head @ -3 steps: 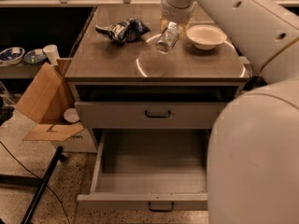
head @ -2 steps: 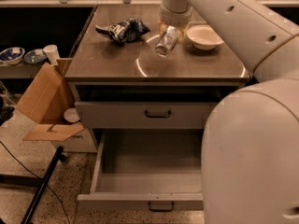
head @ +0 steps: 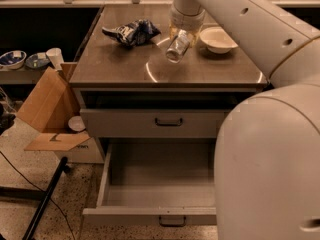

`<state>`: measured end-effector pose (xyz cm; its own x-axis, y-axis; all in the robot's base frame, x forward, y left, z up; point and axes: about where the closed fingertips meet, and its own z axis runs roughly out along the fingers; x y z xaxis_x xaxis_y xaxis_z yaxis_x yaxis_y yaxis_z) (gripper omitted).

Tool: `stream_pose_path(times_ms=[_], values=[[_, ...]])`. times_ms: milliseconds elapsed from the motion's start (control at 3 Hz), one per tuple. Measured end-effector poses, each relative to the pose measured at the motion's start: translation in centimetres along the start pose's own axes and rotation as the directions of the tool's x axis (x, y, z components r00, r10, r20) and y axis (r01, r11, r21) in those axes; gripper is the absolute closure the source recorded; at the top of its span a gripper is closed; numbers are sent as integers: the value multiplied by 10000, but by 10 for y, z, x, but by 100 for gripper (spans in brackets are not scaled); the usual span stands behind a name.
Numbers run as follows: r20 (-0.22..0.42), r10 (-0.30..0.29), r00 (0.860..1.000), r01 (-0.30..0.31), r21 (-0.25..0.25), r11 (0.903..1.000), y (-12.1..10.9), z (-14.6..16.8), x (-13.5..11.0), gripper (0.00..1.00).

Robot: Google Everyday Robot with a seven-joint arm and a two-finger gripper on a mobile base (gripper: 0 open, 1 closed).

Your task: Pick redbull can from middle drawer and place on counter

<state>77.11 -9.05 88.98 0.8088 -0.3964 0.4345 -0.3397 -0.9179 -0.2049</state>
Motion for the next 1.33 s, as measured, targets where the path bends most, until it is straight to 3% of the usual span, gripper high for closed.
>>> stream_pose_path(times_ms=[667, 1000, 1333], values=[[228, 70, 9997, -71, 53, 10000, 2, 4, -3, 16], [235, 68, 9997, -69, 49, 10000, 2, 5, -3, 0], [235, 68, 9997, -69, 48, 10000, 2, 5, -3, 0]])
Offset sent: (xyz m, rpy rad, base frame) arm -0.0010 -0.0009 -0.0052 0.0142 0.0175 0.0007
